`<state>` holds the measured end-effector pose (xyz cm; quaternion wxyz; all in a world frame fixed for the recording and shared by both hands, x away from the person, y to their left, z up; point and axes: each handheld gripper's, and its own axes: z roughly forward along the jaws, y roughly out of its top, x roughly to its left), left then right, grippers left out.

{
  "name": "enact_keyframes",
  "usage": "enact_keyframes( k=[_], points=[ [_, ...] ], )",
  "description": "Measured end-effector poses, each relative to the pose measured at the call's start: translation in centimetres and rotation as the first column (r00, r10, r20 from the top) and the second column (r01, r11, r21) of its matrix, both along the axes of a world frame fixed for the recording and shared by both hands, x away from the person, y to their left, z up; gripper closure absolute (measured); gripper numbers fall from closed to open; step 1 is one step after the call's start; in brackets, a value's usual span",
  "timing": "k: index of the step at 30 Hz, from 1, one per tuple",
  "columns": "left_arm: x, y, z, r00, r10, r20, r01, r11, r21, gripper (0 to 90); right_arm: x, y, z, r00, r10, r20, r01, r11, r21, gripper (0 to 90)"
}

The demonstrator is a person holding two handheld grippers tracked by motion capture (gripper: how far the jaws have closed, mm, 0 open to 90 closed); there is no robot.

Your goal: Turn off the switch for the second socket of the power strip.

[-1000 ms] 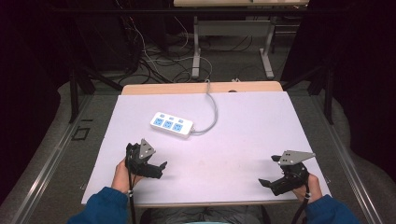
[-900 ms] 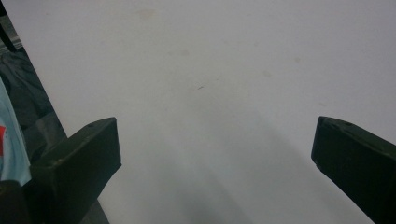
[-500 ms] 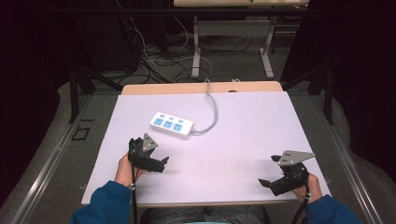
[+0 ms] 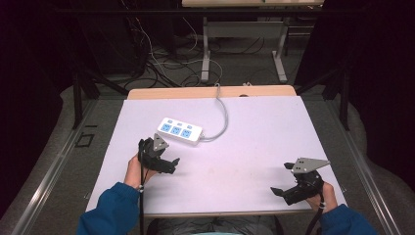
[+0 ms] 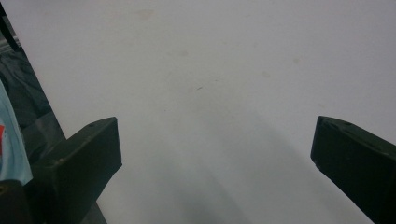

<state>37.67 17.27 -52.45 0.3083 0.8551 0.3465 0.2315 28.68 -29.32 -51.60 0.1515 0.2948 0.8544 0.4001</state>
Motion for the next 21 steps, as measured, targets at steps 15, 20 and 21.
enact_keyframes(
  k=[15, 20, 21],
  points=[
    [2.3, -0.7, 0.1, 0.9994, 0.032, 0.010, -0.032, 0.9995, -0.009, 0.0, -0.1, 0.0, 0.0, 1.0000, -0.006, -0.001, 0.006, 1.000, 0.002, 1.6],
    [2.9, -0.6, 0.5, 0.9990, 0.044, 0.008, -0.043, 0.9989, -0.016, 0.0, 0.0, 0.0, 0.0, 1.0000, -0.001, -0.005, 0.001, 1.000, -0.001, 1.7],
    [3.1, -0.6, 0.4, 0.9988, 0.048, 0.009, -0.048, 0.9985, -0.029, 0.0, 0.0, 0.0, 0.0, 1.0000, -0.002, -0.001, 0.002, 1.000, -0.002, 1.7]
  ],
)
